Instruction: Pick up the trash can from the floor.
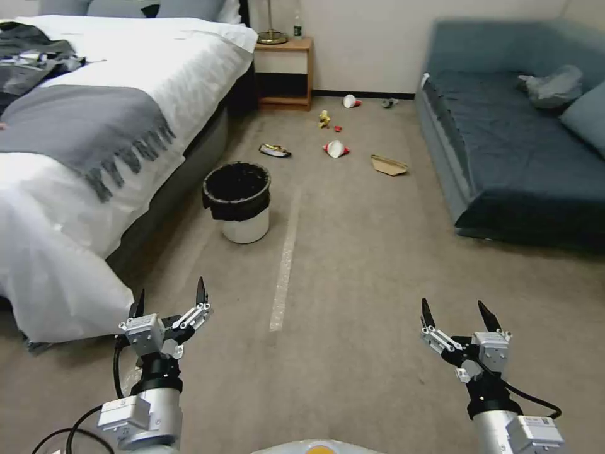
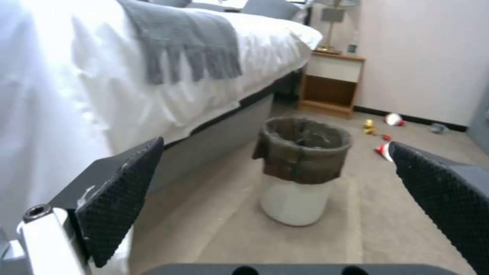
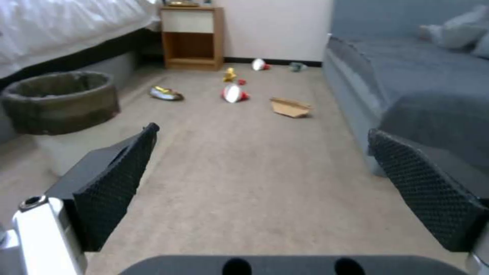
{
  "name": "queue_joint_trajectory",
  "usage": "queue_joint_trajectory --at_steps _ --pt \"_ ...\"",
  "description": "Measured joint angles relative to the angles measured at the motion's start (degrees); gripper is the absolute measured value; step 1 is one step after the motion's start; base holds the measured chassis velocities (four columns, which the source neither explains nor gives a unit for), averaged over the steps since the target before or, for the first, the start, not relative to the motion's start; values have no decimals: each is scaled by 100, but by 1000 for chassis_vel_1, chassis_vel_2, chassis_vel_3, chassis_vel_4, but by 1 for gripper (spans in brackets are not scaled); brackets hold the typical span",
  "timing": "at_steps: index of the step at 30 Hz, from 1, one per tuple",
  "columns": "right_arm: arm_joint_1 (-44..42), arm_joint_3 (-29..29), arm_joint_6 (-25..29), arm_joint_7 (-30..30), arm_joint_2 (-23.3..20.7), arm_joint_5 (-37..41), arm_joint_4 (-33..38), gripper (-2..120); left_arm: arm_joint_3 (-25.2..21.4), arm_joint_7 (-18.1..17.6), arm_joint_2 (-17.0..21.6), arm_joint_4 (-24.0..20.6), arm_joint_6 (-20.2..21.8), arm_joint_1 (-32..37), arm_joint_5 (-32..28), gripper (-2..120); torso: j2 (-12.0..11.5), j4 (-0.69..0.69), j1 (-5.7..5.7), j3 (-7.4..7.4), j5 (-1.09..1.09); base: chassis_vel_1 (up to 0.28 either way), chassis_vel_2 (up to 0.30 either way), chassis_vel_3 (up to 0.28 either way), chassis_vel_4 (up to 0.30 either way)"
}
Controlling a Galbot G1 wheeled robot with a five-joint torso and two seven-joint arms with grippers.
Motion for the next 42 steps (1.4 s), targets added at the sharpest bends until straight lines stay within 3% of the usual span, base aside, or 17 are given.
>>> queue_joint_trajectory --at_steps 42 --pt "-25 -1 214 -159 -30 36 -126 100 -5 18 -85 -14 -154 45 31 100 0 0 0 0 0 12 10 9 11"
